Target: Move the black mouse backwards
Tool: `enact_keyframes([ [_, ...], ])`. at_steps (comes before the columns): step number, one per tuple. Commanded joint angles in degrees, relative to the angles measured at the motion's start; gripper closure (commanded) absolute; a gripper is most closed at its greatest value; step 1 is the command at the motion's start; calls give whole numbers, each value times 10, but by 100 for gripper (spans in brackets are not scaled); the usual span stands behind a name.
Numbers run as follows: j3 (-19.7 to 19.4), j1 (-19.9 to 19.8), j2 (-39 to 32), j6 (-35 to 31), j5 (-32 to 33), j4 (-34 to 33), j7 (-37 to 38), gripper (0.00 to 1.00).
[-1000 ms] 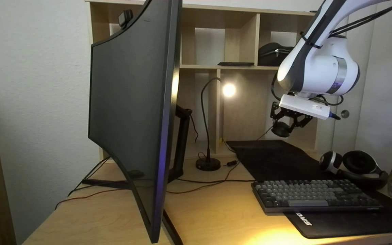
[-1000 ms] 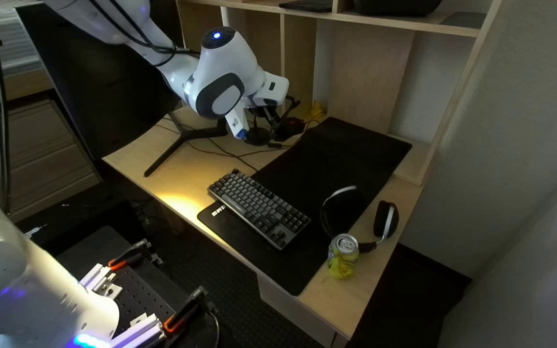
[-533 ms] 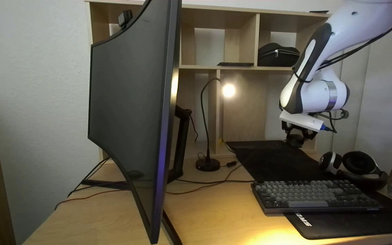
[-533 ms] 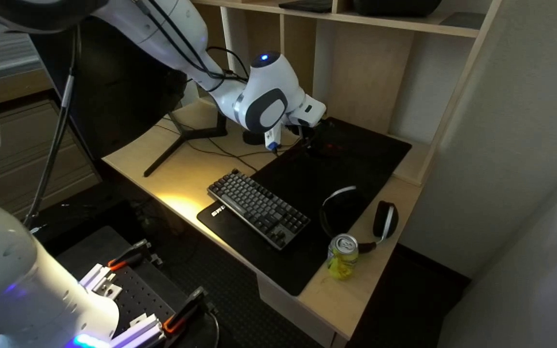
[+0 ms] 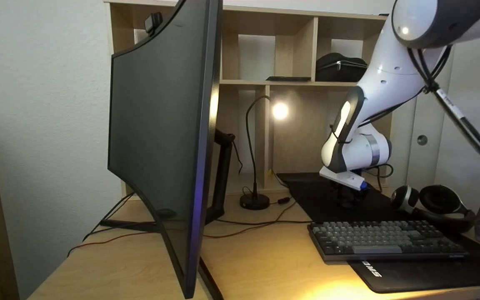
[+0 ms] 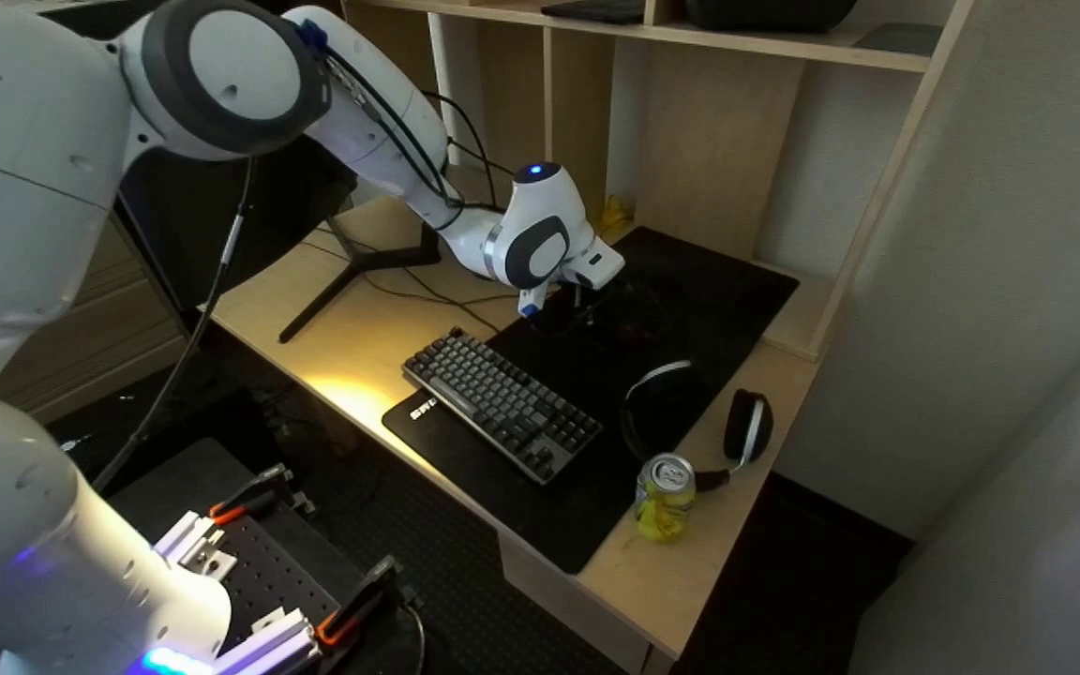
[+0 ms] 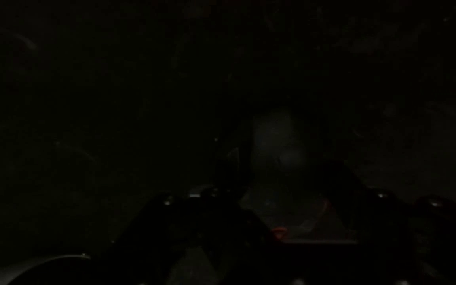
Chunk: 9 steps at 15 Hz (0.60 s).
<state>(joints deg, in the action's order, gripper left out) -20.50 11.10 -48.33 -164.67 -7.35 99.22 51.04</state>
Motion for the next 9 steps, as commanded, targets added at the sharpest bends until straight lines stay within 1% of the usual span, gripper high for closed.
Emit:
enact_keyframes([
  [1, 6, -13, -59, -1, -12, -57, 35, 63],
  [2, 8, -16, -56, 5, -14, -57, 44, 63],
  [3, 10, -18, -45, 5, -15, -48, 47, 13],
  [4, 30, -32, -20, 6, -18, -32, 31, 12],
  [5, 37, -36, -4, 17, -19, -17, 25, 5],
  [6, 56, -50, 21, 16, -23, 5, 8, 2],
  [8, 81, -70, 59, 15, -33, 37, -12, 0],
  [9, 82, -71, 78, 6, -37, 56, -15, 0],
])
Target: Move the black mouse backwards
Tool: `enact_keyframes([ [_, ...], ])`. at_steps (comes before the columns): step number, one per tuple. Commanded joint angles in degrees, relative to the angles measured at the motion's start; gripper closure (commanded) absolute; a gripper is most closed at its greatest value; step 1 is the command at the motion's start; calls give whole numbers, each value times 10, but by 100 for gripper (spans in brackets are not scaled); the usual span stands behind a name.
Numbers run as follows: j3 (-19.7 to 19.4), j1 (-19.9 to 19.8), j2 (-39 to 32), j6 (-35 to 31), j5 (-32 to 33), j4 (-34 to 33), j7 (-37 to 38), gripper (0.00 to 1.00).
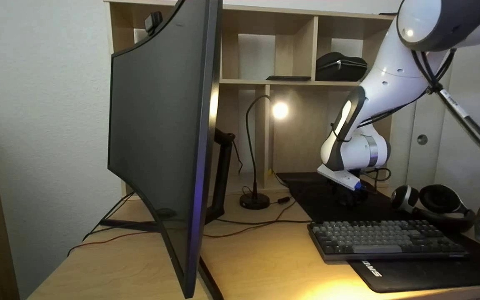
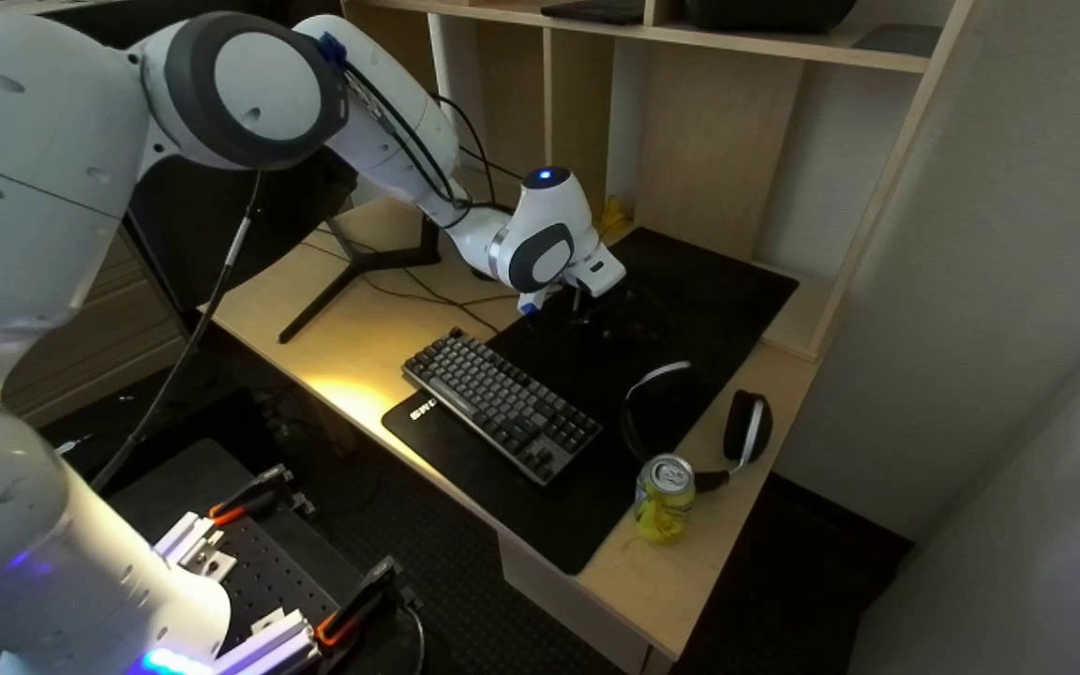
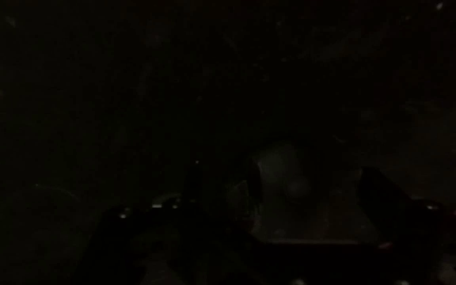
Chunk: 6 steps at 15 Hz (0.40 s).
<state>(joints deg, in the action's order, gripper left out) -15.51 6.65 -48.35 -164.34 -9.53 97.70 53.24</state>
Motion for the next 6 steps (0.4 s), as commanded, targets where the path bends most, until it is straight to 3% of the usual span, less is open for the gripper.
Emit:
enact_keyframes([
  [1, 47, -39, 106, -10, -23, 98, -52, 0],
  [3, 74, -61, 158, -29, -40, 146, -83, 0],
  [4, 37, -32, 82, -9, -27, 65, -47, 0],
  [6, 40, -36, 104, -7, -29, 78, -52, 0],
])
